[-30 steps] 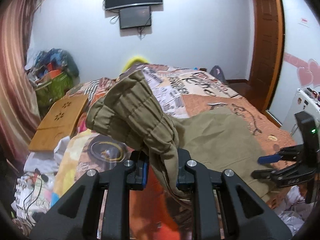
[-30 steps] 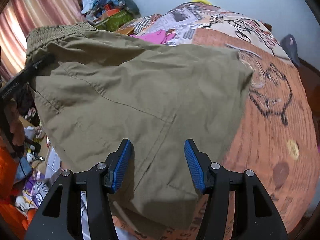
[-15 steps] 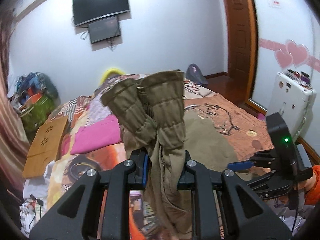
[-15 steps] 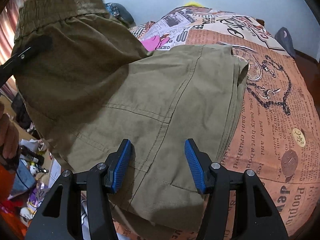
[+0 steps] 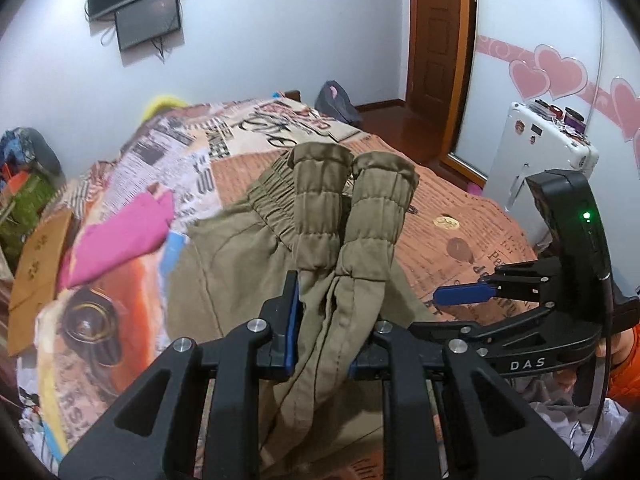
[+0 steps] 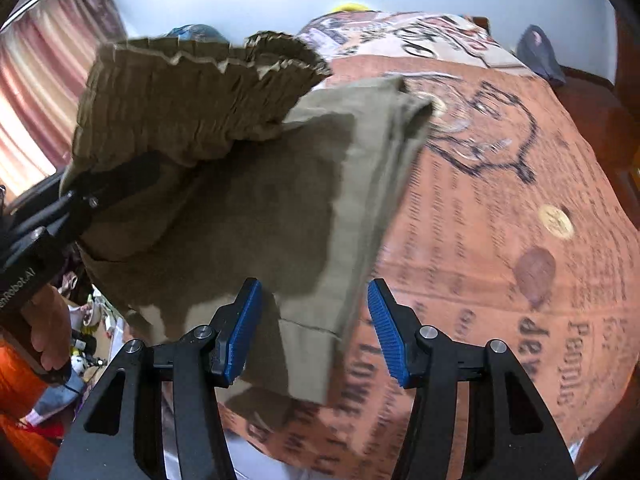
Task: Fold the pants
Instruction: 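Fold the raised waistband over onto the pants and open the left tool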
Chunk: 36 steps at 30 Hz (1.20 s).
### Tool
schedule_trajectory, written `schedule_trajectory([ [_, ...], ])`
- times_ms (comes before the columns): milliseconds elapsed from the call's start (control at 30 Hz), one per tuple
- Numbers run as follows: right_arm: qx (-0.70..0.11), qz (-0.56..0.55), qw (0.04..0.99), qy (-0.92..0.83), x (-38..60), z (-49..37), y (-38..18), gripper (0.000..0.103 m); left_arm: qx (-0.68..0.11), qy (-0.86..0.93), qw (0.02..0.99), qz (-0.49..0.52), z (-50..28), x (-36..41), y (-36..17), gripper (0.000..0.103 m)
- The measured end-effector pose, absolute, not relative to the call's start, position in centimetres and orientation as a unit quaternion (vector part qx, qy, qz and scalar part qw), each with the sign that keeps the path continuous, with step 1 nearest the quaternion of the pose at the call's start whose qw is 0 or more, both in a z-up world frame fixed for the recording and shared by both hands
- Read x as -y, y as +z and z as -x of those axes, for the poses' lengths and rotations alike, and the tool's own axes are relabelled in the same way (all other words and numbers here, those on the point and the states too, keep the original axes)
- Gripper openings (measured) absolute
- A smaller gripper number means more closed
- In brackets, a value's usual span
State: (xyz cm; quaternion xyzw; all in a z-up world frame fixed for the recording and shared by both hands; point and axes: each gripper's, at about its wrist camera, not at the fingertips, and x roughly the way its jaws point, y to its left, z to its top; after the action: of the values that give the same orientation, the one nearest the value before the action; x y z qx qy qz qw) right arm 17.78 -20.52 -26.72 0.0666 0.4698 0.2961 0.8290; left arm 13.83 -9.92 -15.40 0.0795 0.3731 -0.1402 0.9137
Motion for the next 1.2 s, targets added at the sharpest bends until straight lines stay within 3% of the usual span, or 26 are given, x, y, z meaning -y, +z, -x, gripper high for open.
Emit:
schedule_trajectory([
  [333, -0.473, -0.07, 0.828, 0.292, 21.0, -17.6, -27.5, 0.052, -0.431, -0.158, 0.886, -0.068, -14.7, 11.0, -18.1, 0.018],
  [600, -0.471, -0.063, 0.831, 0.29, 21.1, -17.3, -27.3, 0.052, -0.458, -0.149, 0.875, -0.048, -14.8, 10.4, -17.9, 0.028],
  [700, -0.47, -0.062, 0.832, 0.288, 21.2, -17.1, -27.3, 0.052, -0.467, -0.163, 0.869, -0.035, -14.4, 10.4, -17.6, 0.054],
  [733, -0.471, -0.062, 0.832, 0.288, 21.3, -17.1, -27.2, 0.052, -0.467, -0.175, 0.866, -0.028, -14.2, 10.3, -17.5, 0.068],
  [767, -0.471, -0.062, 0.832, 0.287, 21.2, -17.0, -27.2, 0.052, -0.461, -0.187, 0.867, -0.019, -13.8, 10.2, -17.0, 0.071],
  [1200, -0.458, -0.053, 0.841, 0.282, 21.3, -16.7, -26.1, 0.052, -0.418, -0.116, 0.901, 0.02, -14.6, 4.5, -13.2, 0.071],
])
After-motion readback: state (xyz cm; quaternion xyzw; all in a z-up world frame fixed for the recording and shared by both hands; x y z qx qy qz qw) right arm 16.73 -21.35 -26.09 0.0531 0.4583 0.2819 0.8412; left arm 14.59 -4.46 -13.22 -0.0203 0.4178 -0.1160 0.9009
